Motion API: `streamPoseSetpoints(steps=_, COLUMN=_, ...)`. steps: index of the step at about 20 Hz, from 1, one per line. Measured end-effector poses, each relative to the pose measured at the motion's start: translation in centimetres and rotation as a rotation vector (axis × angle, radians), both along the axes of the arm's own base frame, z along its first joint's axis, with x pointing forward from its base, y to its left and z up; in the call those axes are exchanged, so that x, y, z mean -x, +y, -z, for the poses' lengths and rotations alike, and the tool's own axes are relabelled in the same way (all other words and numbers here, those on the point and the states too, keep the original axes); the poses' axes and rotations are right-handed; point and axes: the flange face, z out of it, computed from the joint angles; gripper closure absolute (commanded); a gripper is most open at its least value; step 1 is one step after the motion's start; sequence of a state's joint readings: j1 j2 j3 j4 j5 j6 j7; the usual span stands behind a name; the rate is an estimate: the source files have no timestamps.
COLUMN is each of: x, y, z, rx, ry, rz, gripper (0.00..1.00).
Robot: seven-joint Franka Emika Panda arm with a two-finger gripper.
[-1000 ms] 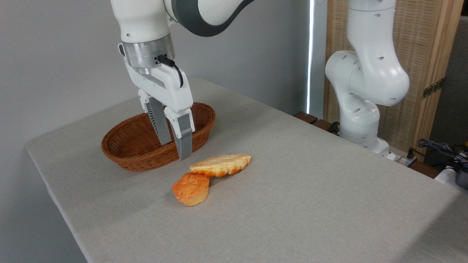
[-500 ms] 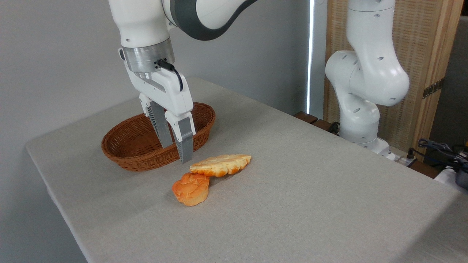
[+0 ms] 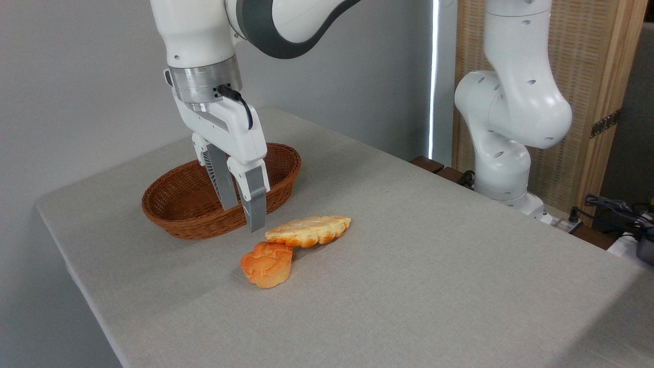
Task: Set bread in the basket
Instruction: 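Move the gripper over the pale croissant and lower onto it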
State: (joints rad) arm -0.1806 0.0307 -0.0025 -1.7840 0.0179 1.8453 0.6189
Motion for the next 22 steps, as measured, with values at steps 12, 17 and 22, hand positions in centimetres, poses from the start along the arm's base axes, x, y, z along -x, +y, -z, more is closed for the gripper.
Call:
streamPoseSetpoints(steps=12, x=-0.1, y=0.1, z=3.5, rx=-0.007, ry=0.038, rz=-0.001, gripper=0.0)
streamPoseSetpoints(steps=17, x=1.1, y=0.3, z=5.7, rx=-0.014, ry=0.076, rz=-0.001, gripper=0.0)
streamPoseSetpoints(steps=22, x=2.9, y=0.6, z=7.0, rx=-0.016, ry=0.087, rz=0.0, gripper=0.0)
